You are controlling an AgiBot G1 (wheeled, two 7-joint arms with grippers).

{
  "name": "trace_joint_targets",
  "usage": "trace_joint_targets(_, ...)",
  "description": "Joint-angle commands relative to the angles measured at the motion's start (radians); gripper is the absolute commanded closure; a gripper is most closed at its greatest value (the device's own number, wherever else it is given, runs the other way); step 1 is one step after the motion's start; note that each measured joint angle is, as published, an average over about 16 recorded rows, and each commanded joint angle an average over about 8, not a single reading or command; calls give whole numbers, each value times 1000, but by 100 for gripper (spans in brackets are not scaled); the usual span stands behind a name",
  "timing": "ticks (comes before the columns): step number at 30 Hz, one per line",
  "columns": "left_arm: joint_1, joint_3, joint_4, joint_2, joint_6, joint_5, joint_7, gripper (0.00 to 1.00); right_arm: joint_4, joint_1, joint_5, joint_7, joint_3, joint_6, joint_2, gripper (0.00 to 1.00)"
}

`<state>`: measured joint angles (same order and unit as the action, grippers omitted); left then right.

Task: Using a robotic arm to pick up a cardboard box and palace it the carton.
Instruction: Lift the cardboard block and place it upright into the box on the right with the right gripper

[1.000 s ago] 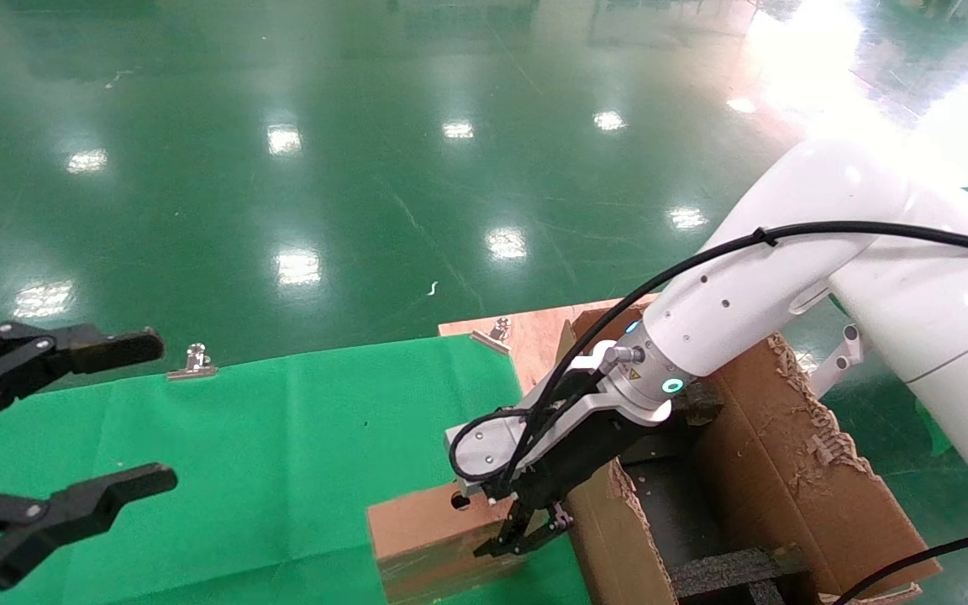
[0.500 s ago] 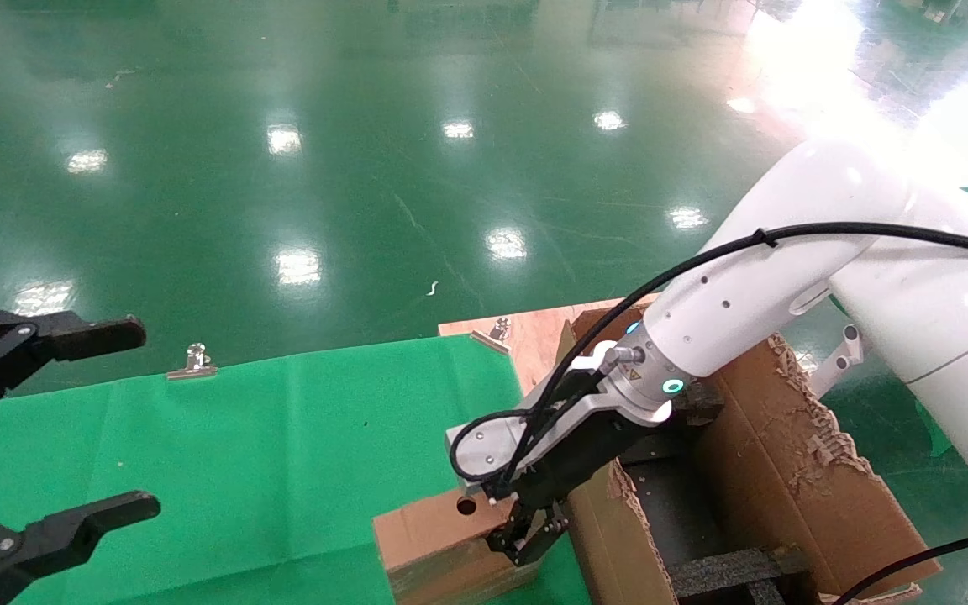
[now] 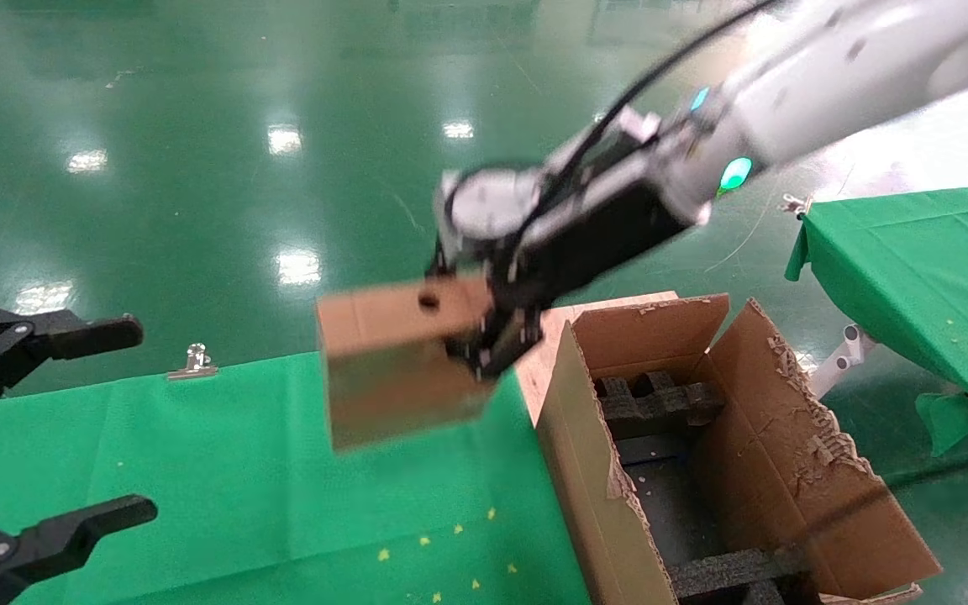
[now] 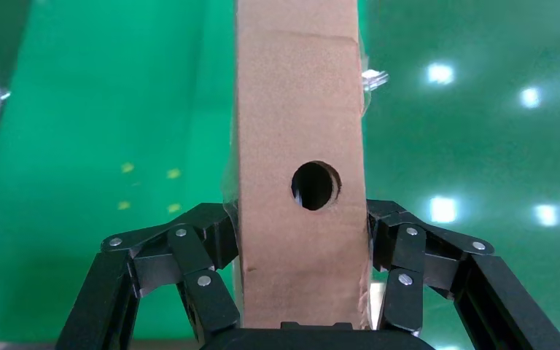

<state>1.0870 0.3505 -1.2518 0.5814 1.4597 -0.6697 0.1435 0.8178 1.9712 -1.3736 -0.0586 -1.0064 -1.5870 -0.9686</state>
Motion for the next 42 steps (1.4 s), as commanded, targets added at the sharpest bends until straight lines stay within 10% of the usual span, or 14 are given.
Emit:
trace_joint_targets(1,0,0,0,0,0,0,0,0,-38,47,24,23,-4,-1,0,100)
trace_joint_targets(14,0,0,0,0,0,0,0,0,-206,153,142,131,-116,-5,34,100)
trace_joint_targets(42,0,0,0,0,0,0,0,0,-470,282,130,253,-437,-2,431,100)
